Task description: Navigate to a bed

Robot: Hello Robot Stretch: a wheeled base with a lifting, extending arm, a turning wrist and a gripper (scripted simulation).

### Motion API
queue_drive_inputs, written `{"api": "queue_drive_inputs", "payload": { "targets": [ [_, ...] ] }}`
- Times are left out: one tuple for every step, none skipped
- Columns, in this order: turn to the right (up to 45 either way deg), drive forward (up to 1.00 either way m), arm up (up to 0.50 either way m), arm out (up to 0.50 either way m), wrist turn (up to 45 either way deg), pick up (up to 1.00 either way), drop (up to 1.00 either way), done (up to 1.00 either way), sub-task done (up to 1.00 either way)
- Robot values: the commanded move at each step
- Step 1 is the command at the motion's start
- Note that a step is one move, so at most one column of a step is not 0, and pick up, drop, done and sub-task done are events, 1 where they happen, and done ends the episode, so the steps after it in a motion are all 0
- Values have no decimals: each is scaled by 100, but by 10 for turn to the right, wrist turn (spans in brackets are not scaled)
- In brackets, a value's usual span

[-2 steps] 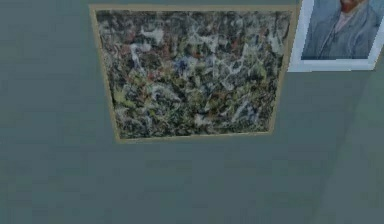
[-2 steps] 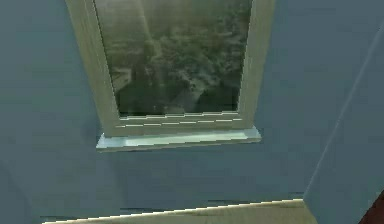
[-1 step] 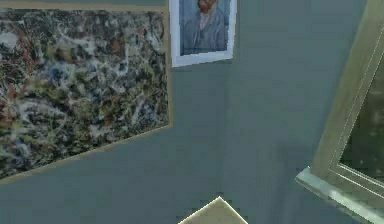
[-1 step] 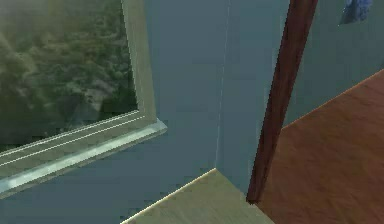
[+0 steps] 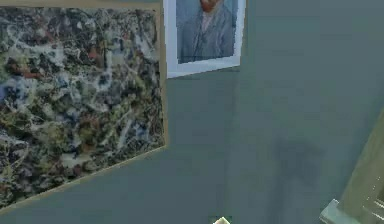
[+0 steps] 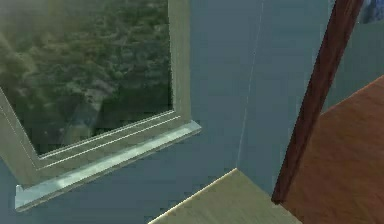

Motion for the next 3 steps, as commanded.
{"api": "queue_drive_inputs", "payload": {
  "targets": [
    [-450,0,0,0,0,0,0,0,0],
    [-150,0,0,0,0,0,0,0,0],
    [-30,0,0,0,0,0,0,0,0]
  ]
}}
